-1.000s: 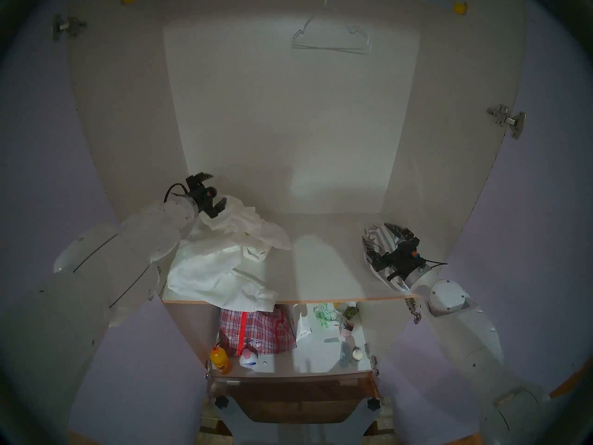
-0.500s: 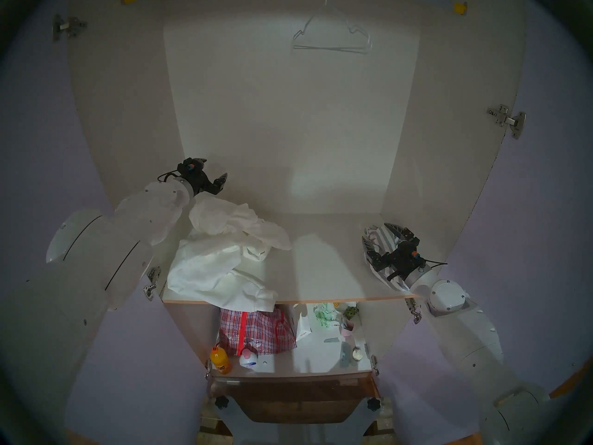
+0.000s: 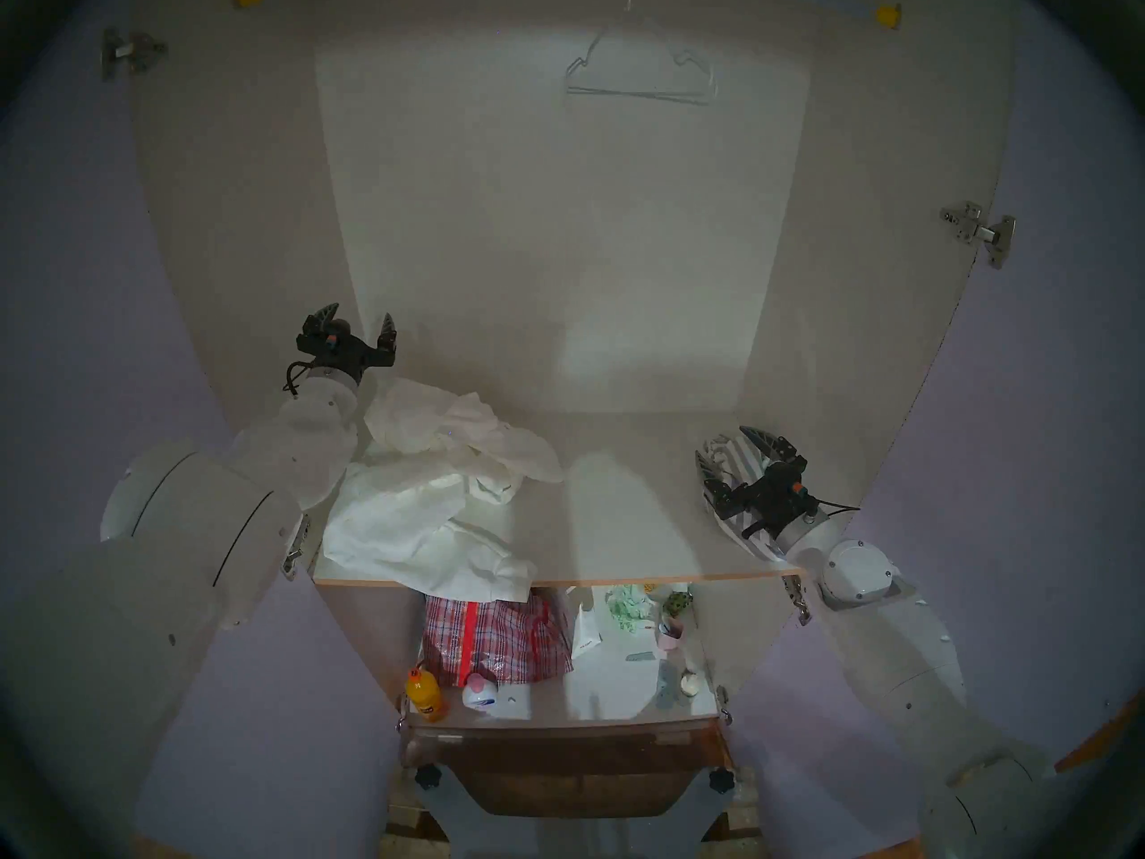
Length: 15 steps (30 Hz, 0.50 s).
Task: Sort tops into two piles: light colors and dark colors
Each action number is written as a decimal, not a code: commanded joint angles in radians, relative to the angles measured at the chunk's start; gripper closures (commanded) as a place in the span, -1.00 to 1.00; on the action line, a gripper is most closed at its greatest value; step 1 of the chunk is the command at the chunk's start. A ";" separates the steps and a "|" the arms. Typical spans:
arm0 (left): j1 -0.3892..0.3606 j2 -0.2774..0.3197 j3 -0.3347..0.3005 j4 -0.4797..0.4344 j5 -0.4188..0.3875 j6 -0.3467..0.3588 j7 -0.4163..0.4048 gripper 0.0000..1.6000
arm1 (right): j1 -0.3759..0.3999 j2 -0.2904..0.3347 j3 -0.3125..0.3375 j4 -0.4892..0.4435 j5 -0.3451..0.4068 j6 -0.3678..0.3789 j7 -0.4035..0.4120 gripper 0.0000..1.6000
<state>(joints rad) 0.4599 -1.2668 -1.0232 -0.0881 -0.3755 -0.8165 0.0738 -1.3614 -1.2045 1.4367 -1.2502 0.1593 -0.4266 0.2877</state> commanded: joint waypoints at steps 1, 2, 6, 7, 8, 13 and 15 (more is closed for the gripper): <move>-0.029 -0.022 0.026 -0.012 0.030 -0.025 0.079 -1.00 | 0.041 -0.039 0.024 -0.018 -0.010 -0.009 -0.068 -1.00; -0.028 -0.024 0.034 -0.012 0.036 -0.030 0.103 -1.00 | 0.047 -0.048 0.026 -0.014 -0.020 -0.008 -0.084 -1.00; -0.026 -0.031 0.070 -0.014 0.056 -0.026 0.191 -1.00 | 0.089 -0.098 0.019 0.022 -0.028 0.029 -0.133 -1.00; -0.026 -0.033 0.080 -0.014 0.060 -0.024 0.211 -1.00 | 0.102 -0.109 0.017 0.035 -0.031 0.038 -0.143 -1.00; -0.026 -0.034 0.089 -0.014 0.063 -0.022 0.229 -1.00 | 0.114 -0.118 0.013 0.047 -0.043 0.047 -0.156 -1.00; -0.026 -0.039 0.141 -0.015 0.072 -0.012 0.307 -1.00 | 0.134 -0.142 0.012 0.069 -0.097 0.068 -0.204 -1.00; -0.027 -0.040 0.157 -0.016 0.069 -0.010 0.322 -1.00 | 0.135 -0.145 0.013 0.071 -0.107 0.072 -0.213 -1.00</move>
<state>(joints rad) 0.4674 -1.3034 -0.8715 -0.0851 -0.3128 -0.8308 0.4071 -1.2393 -1.3525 1.4447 -1.1792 0.0805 -0.3710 0.1108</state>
